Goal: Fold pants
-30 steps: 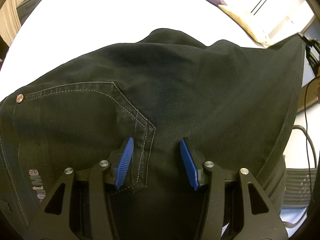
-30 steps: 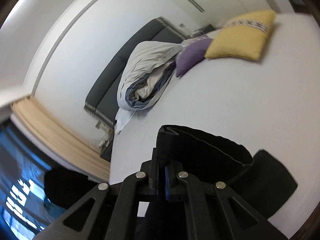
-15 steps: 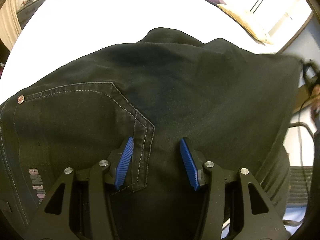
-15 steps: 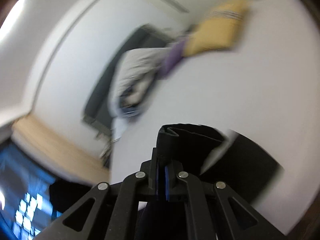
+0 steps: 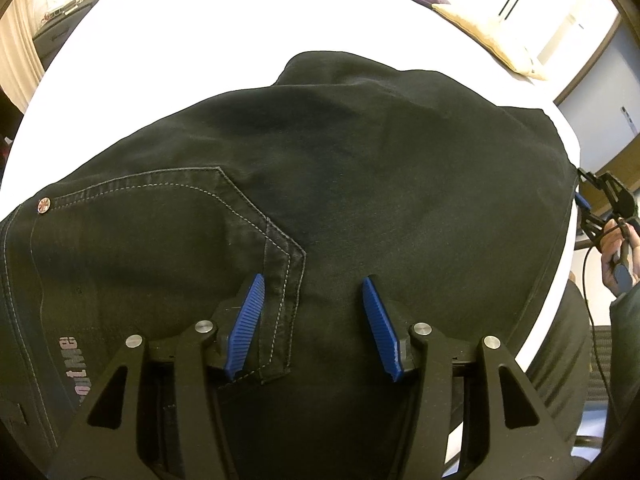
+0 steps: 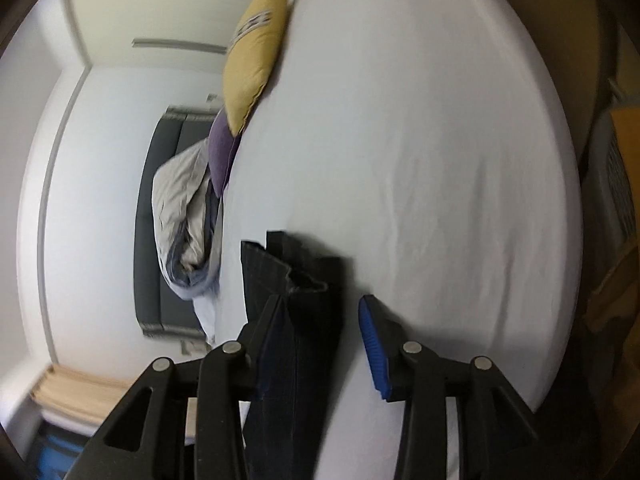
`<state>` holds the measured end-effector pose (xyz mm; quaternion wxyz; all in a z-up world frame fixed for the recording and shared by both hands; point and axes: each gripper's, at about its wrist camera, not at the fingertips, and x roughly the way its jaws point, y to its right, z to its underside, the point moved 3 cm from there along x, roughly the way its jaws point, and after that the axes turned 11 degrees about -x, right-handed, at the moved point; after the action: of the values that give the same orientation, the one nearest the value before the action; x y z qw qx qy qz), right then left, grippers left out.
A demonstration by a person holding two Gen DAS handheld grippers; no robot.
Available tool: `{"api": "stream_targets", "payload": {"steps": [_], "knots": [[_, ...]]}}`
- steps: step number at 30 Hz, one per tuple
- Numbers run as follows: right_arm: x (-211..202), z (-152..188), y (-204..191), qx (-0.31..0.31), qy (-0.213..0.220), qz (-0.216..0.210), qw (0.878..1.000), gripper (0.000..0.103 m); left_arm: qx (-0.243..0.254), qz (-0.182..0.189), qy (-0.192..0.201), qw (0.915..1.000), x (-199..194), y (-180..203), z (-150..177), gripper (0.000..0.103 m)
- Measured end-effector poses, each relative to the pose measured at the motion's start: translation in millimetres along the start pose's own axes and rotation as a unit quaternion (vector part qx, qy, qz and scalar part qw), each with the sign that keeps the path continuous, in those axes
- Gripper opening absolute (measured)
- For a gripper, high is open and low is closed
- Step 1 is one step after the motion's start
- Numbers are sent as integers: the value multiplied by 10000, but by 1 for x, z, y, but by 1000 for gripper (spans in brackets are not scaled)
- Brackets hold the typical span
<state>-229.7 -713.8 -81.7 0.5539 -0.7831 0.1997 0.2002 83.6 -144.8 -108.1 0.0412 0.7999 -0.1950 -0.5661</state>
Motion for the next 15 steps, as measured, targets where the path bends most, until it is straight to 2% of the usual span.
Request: {"api": "stream_targets", "payload": {"steps": [5,6,7,8,11,12,13,15], "knots": [[23,-5,-4,-127,-184,-79,9997,38,9,-6,23,10000,1,1,1,51],[30,-7,-8,-215,-292,-93,9993,35,7,-4,27,10000,1,1,1,51],[36,-11,-13,-328,-392,25,9987,19,12,-5,30,10000,1,0,1,52],[37,-13,-17,-396,-445,70,9982,13,21,-9,34,10000,0,1,2,52],[32,-22,-50,-996,-443,523,9927,10,12,8,30,10000,0,-1,1,52],[29,-22,-68,-1312,-446,731,9877,10,16,9,29,10000,0,-1,1,52],[26,-22,-97,-1809,-452,1110,9762,10,24,6,29,10000,0,-1,1,53],[19,-19,-140,-2532,-456,1523,9543,10,44,1,28,10000,1,0,0,54]]}}
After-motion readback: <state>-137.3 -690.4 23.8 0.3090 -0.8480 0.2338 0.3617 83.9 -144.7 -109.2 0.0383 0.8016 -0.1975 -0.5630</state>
